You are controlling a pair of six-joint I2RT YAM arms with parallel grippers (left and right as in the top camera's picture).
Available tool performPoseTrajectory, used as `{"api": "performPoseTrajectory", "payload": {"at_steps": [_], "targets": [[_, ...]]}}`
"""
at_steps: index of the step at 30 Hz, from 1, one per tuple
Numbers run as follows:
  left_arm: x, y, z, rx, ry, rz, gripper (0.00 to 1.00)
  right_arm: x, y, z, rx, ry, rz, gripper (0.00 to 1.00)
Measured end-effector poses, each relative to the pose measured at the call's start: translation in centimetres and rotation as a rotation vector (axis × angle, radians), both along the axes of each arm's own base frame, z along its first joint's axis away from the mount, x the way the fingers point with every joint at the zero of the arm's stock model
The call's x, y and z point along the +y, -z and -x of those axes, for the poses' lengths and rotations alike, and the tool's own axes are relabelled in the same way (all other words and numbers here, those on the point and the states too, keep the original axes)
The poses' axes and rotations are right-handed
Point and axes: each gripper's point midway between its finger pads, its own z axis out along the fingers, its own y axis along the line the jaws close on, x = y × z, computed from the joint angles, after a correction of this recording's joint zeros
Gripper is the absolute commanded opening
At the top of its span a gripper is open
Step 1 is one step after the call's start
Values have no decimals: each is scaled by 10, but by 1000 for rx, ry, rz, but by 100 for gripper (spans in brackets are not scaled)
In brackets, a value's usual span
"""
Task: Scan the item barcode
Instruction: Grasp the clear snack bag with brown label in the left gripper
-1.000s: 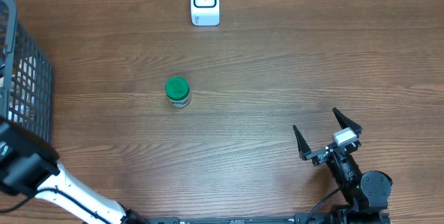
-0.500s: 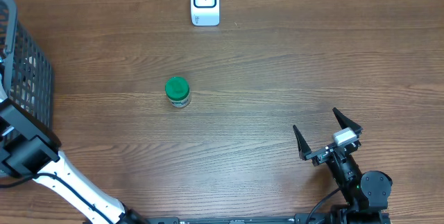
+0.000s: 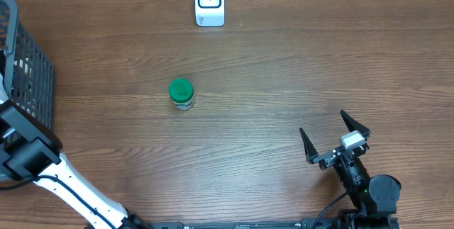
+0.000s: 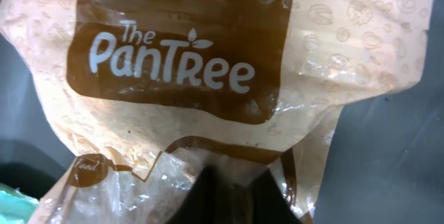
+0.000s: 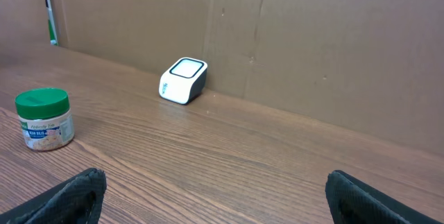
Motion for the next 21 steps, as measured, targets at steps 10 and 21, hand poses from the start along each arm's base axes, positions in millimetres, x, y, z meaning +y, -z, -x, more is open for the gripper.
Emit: {"api": "performPoseTrajectory", "payload": {"at_steps": [10,21], "targets": [[-11,-12,16,39,-105,63,100,0,0,0,0,0,0,100],[-22,1,65,110,-252,157,100,0,0,0,0,0,0,100]]}}
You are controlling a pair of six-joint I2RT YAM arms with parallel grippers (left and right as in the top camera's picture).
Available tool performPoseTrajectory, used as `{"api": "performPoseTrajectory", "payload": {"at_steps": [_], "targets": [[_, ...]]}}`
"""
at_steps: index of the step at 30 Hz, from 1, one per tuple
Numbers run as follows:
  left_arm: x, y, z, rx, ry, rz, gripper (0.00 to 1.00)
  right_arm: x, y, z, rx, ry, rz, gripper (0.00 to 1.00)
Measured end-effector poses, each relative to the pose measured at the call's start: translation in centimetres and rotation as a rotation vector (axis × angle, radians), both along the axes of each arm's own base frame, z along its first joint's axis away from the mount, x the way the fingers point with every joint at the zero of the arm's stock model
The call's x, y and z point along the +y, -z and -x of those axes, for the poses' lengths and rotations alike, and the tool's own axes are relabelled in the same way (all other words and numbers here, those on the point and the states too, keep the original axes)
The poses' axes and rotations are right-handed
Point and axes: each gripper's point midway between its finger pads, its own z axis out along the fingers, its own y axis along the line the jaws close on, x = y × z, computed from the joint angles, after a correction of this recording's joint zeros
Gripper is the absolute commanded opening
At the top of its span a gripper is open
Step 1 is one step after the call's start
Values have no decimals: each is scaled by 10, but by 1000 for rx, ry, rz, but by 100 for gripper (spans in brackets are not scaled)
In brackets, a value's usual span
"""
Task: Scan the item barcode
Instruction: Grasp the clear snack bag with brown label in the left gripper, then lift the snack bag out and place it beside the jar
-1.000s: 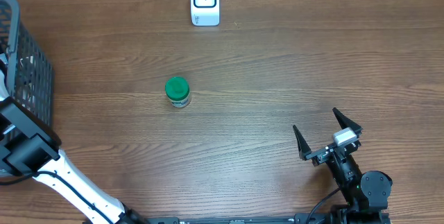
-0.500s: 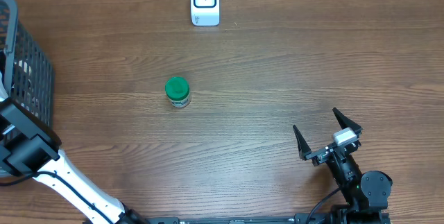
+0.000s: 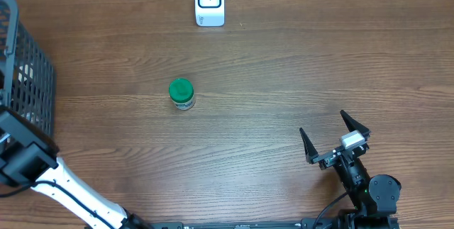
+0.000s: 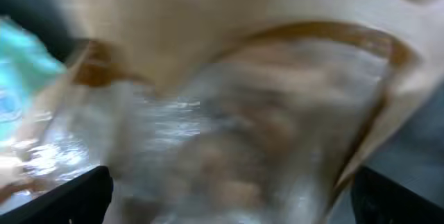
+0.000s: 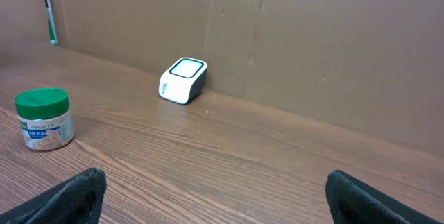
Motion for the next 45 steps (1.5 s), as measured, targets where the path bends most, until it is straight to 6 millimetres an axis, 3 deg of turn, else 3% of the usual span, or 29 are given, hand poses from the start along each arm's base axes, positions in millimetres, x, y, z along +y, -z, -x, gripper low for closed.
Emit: {"api": "performPoseTrajectory", "payload": {"at_steps": [2,3,4,5,10,15,18,21,24,26,28,30,32,33,36,38,39,41,42,43,45], "targets": [[2,2,7,-13,-21,0,72,0,0,0,0,0,0,100],[4,3,10,-23,-31,-3,25,0,0,0,0,0,0,100],[6,4,12,-32,-41,-3,11,0,0,0,0,0,0,100],[7,5,12,-37,-46,-4,4,0,0,0,0,0,0,100],[15,3,12,-41,-54,-33,4,0,0,0,0,0,0,100],[3,-3,19,-6,-51,27,4,0,0,0,0,0,0,100],[1,-22,11,-35,-57,54,4,0,0,0,0,0,0,100],[11,-83,-20,-178,-63,-16,4,0,0,0,0,0,0,100],[4,-169,-46,-366,-39,-121,4,0,0,0,0,-1,0,100],[-24,-258,-56,-551,15,-209,4,0,0,0,0,0,0,100],[-47,-306,-54,-653,55,-250,4,0,0,0,0,0,0,100],[-86,-362,-44,-769,117,-281,4,0,0,0,0,0,0,100],[-126,-396,-31,-836,177,-278,4,0,0,0,0,0,0,100],[-143,-403,-26,-848,203,-266,4,0,0,0,1,0,0,100],[-203,-399,-25,-820,318,-167,4,0,0,0,0,0,0,100],[-238,-378,-42,-771,405,-86,4,0,0,0,0,0,0,100],[-255,-358,-51,-713,440,-40,4,0,0,0,0,0,0,100],[-287,-304,-69,-564,510,49,4,0,0,0,0,-1,0,100],[-304,-263,-79,-456,544,86,4,0,0,0,0,0,0,100],[-321,-209,-83,-312,575,133,4,0,0,0,1,0,0,100],[-329,-159,-87,-222,588,158,4,0,0,0,0,0,0,100]]}}
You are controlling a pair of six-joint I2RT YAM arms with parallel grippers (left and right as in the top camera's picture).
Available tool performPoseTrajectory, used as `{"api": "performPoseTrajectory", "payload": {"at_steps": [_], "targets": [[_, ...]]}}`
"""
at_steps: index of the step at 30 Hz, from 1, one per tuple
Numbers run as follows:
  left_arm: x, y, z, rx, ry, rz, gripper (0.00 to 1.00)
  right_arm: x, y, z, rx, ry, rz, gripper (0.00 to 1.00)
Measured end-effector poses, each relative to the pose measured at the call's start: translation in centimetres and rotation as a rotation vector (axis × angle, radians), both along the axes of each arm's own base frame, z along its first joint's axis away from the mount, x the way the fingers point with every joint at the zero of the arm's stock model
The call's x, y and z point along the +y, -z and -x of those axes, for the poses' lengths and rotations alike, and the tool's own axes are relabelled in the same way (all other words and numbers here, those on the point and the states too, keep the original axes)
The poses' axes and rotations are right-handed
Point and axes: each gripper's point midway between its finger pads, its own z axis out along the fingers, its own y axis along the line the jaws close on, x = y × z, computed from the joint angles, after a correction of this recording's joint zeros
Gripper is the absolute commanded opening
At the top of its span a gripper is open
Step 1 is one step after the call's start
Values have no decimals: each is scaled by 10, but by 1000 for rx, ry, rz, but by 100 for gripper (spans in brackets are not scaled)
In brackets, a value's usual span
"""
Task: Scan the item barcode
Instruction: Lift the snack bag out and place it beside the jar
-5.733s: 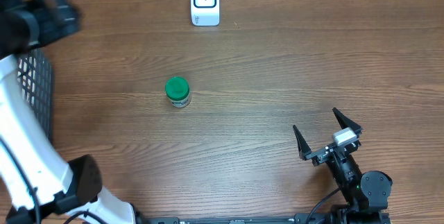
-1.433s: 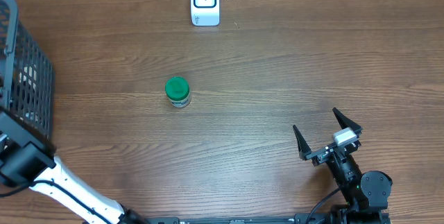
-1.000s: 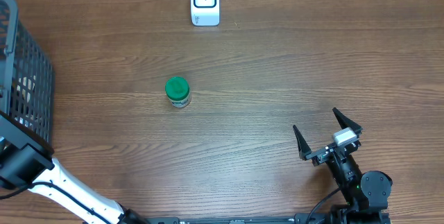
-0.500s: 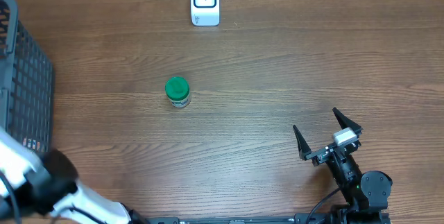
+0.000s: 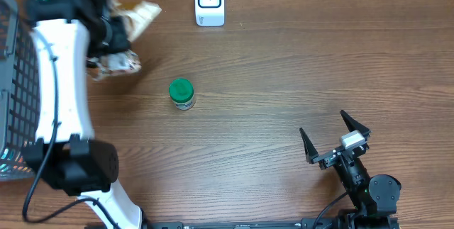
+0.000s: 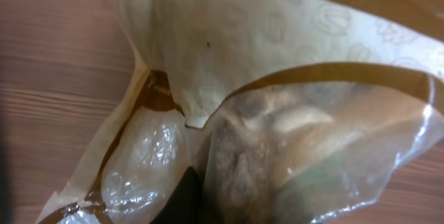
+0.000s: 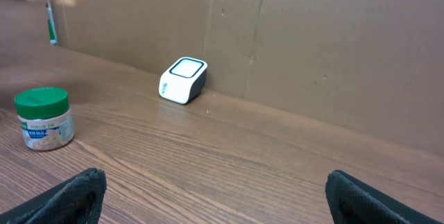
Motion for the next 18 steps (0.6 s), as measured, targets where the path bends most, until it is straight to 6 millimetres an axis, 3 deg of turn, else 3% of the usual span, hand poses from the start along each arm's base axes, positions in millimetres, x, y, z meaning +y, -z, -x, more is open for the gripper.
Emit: {"api": "performPoseTrajectory", "payload": {"at_steps": [4,7,13,15,18], "targets": [[0,89,10,125,-3,-1,4,0,0,0,0,0,0,100],[-1,130,22,163,-4,6,4,0,0,0,0,0,0,100],[-15,164,32,174,19,49,11,0,0,0,0,0,0,100],[-19,166,34,177,26,55,23,0,0,0,0,0,0,100],[-21,165,33,174,24,66,50,0,0,0,0,0,0,100]]}}
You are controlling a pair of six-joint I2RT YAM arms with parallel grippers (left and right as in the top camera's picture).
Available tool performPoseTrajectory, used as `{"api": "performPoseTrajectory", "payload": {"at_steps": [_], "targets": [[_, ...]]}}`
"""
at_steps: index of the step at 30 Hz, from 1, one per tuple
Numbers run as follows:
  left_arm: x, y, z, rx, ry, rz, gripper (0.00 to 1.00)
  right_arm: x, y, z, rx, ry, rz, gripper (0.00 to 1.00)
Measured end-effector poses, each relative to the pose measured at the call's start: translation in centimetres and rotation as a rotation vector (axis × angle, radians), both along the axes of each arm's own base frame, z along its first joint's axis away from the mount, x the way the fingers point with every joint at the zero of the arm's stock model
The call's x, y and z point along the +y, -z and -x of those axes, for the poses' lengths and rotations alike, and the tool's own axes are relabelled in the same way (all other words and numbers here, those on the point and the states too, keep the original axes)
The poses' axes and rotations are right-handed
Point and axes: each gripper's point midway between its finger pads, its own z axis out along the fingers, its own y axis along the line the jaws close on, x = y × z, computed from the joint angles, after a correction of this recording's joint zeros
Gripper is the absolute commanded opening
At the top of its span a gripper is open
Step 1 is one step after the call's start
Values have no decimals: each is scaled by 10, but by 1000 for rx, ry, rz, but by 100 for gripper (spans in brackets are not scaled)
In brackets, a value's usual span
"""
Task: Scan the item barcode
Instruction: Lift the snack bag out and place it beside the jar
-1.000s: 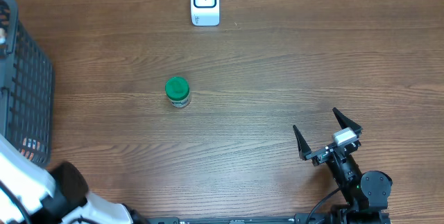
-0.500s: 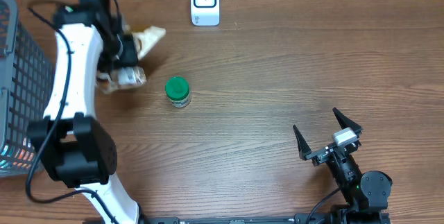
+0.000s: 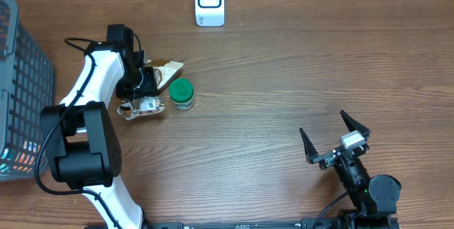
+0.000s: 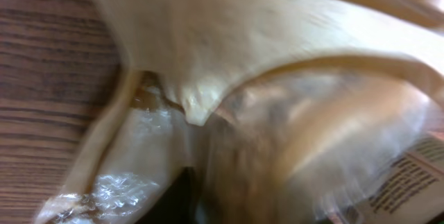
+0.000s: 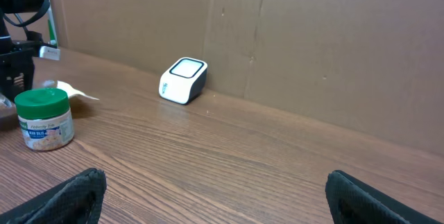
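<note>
A tan and brown snack bag (image 3: 147,104) with a clear window is down at the table, just left of a green-lidded jar (image 3: 181,93). My left gripper (image 3: 144,85) is shut on the bag. In the left wrist view the blurred bag (image 4: 277,78) fills the frame, with the jar's label (image 4: 416,175) at the lower right. The white barcode scanner (image 3: 210,2) stands at the back edge, also in the right wrist view as the scanner (image 5: 183,80). My right gripper (image 3: 323,124) stands open and holds nothing at the front right.
A dark wire basket (image 3: 25,80) stands at the far left with other packages inside. A cardboard wall (image 5: 291,44) runs behind the scanner. The wooden table (image 3: 298,66) lies between the jar and my right arm.
My left gripper, still holding the bag, has come from the back left of the table down to the jar's left side. The right arm has not moved.
My left gripper was in the basket right against the bag. Then its fingers stood apart over the bag there. Later it held the bag over the table's back left, and now holds it low beside the jar. The right gripper stayed open throughout.
</note>
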Motion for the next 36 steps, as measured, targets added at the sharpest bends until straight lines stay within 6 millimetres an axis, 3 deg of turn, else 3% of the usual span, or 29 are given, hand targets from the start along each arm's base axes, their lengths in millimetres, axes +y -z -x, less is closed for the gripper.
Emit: {"api": "performPoseTrajectory", "payload": {"at_steps": [5,12,20,28,33,36], "targets": [[-1,0,0,0,-3,4,64,0,0,0,0,0,0,100],[-1,-9,2,19,-2,5,64,0,0,0,0,0,0,100],[2,-101,-46,-143,-2,-5,66,0,0,0,0,0,0,100],[3,-178,-57,-257,10,-15,69,0,0,0,0,1,1,100],[3,-238,-58,-372,35,-30,77,0,0,0,0,0,0,100],[5,-264,-56,-427,38,-38,80,0,0,0,0,0,0,100]]}}
